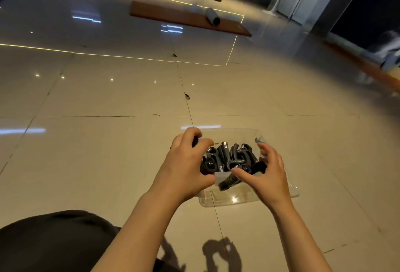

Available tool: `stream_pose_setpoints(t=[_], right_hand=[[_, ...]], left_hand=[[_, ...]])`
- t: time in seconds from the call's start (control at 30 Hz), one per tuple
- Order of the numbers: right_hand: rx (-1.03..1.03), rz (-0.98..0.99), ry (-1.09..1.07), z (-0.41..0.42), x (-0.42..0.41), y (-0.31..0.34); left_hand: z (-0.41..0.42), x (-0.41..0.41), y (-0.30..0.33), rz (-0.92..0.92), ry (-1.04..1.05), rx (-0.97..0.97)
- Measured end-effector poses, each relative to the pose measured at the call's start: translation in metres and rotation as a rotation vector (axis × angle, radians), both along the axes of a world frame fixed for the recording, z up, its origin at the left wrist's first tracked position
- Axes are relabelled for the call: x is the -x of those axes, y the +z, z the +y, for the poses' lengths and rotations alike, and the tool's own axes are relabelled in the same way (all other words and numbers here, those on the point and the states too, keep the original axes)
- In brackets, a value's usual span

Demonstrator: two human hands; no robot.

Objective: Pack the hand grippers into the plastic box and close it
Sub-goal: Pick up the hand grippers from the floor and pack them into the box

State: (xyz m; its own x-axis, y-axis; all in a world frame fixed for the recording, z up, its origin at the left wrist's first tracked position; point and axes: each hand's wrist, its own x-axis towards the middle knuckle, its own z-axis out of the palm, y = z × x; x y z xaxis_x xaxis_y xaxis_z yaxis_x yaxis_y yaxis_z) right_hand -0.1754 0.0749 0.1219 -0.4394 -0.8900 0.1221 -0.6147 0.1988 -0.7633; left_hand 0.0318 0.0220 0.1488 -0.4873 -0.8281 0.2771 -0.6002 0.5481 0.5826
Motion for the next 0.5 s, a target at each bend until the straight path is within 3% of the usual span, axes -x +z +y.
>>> stream_pose_setpoints(t=[0.17, 0.33, 0.5], right_hand=[[-0.036, -0.077, 0.052, 0.004, 0.052, 0.011], [-0.055, -0.083, 0.151, -0.006, 0.108, 0.021], [-0.076, -0.133, 0.283, -0.035, 0.155, 0.024]], left_hand=[[0.008, 0.055, 0.015, 0.068, -0.010, 0.051], [0.009, 0.099, 0.016, 0.014, 0.015, 0.068], [-0.002, 0.133, 0.010, 0.027, 0.162, 0.017]])
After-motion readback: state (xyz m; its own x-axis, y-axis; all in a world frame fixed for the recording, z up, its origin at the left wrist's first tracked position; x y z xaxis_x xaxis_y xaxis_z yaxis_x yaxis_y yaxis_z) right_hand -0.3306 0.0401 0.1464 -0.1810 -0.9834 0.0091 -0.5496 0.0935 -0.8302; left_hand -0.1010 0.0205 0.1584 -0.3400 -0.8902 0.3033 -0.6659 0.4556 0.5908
